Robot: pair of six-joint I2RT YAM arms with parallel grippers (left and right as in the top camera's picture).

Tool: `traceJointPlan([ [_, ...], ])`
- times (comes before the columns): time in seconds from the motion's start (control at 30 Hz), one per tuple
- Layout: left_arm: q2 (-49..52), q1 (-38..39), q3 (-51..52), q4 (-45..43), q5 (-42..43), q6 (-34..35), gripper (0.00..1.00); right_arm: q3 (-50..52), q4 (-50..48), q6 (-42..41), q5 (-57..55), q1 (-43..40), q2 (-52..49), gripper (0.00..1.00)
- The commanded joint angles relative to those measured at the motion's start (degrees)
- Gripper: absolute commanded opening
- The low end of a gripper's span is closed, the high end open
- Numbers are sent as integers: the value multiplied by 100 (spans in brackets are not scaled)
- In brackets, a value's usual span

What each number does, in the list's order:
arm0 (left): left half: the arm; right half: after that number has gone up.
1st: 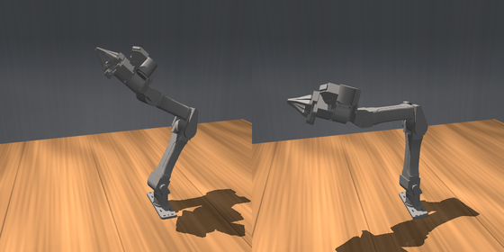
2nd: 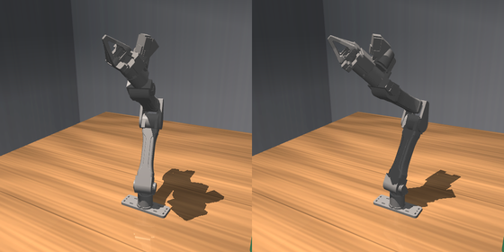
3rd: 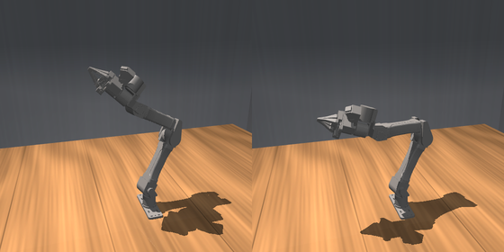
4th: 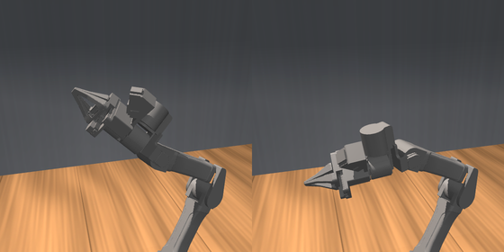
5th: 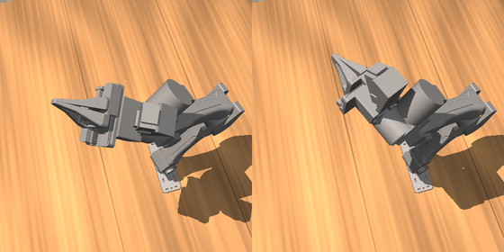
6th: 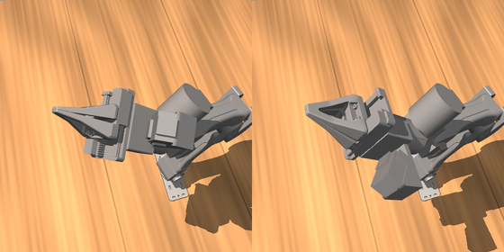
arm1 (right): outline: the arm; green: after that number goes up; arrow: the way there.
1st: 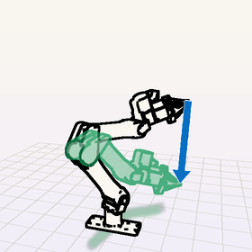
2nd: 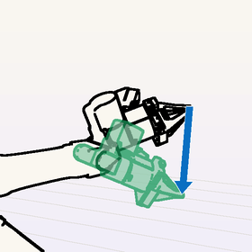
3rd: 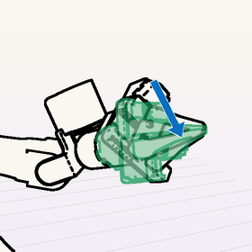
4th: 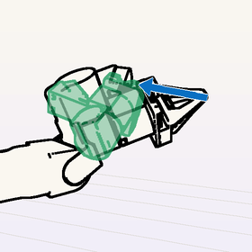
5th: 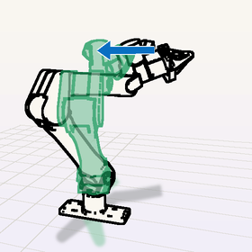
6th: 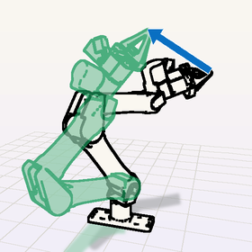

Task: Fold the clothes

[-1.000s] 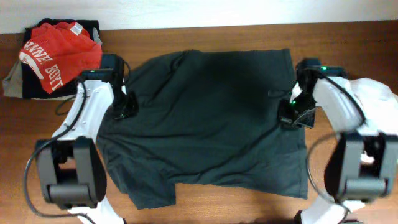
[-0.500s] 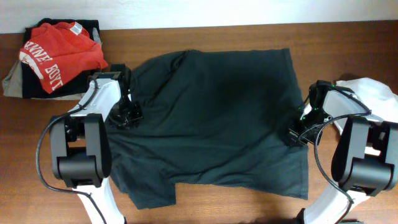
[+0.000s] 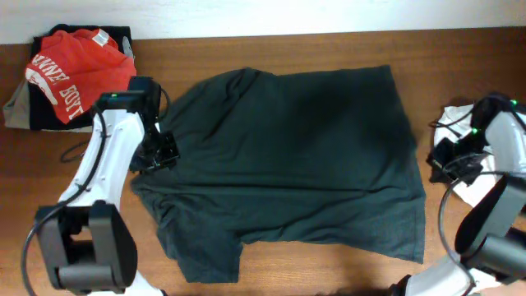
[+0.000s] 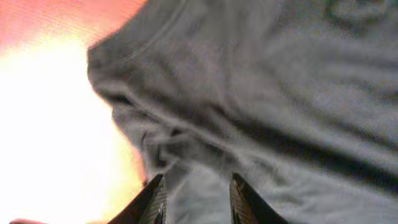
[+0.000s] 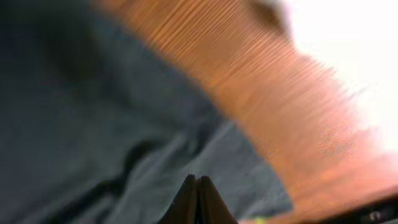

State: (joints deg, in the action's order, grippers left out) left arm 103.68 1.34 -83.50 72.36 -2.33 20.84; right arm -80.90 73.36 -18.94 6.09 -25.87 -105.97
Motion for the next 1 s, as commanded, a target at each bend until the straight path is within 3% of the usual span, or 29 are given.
traceJointPlan([
  [0.0, -50, 181, 264, 326, 33, -9, 18, 4, 70, 459, 164, 841, 323, 4],
  [0.07, -46, 273, 940, -151, 337, -9, 9, 212, -170, 450, 166, 1344, 317, 4],
  [0.27, -37, 118, 2505, -1534, 516, 256, 8, 313, -227, 367, 164, 1499, 317, 4],
  [0.33, 28, -109, 2597, -1532, 518, 251, 8, 643, -476, 365, 164, 1497, 310, 4],
  [0.4, 46, -437, 2632, -1357, 516, 254, 1, 1154, -955, 168, 76, 1493, 306, 4],
  [0.53, 46, -802, 2632, -927, 511, 345, 1, 1626, -1300, -20, 4, 1486, 306, 4],
  [0.6, 44, -807, 2632, -728, 514, 407, 0, 1657, -1272, -330, -623, 1447, 306, 4],
  [0.67, -22, -807, 2632, -573, 516, 562, 1, 1648, -1189, -389, -682, 1014, 308, 4],
  [0.77, -1014, -807, 2632, -455, 446, 896, 1, 1569, -1027, -238, -678, 190, 308, 4],
  [0.87, -2271, -811, 2632, -446, 365, 953, 1, 1346, -841, -234, -461, -68, 348, 4],
  [0.9, -2577, -811, 2632, -597, 391, 870, 9, 1292, -848, -26, -28, -24, 417, 4],
  [0.93, -2632, -811, 2632, -935, 804, 348, 31, 1272, -903, 129, 328, 92, 459, 4],
  [0.97, -2527, -800, 2632, -1141, 1104, 66, 37, 1274, -933, 243, 448, 210, 457, 4],
])
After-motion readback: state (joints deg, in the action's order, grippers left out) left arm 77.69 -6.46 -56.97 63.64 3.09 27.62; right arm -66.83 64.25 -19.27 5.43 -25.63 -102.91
